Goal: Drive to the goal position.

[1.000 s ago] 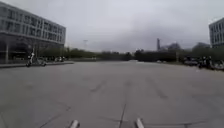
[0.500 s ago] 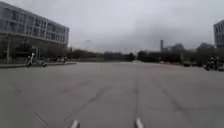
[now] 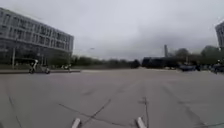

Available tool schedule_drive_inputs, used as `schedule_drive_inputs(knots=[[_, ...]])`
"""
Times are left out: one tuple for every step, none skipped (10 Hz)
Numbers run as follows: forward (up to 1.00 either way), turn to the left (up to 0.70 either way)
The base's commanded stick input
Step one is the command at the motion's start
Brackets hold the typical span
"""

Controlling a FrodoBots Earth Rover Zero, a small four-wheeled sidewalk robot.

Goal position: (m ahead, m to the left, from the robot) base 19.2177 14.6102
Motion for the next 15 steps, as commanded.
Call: schedule_drive_inputs(knots=[[1.00, 0.01], [1.00, 0.01], [1.00, 0.01], [1.00, 0.01], [1.00, 0.01], [1.00, 0.01], [1.00, 0.01], [1.00, 0.01], [1.00, 0.01], [1.00, 0.01], [1.00, 0.01], [1.00, 0.01], [1.00, 0.01], [1.00, 0.01], [1.00, 0.01]])
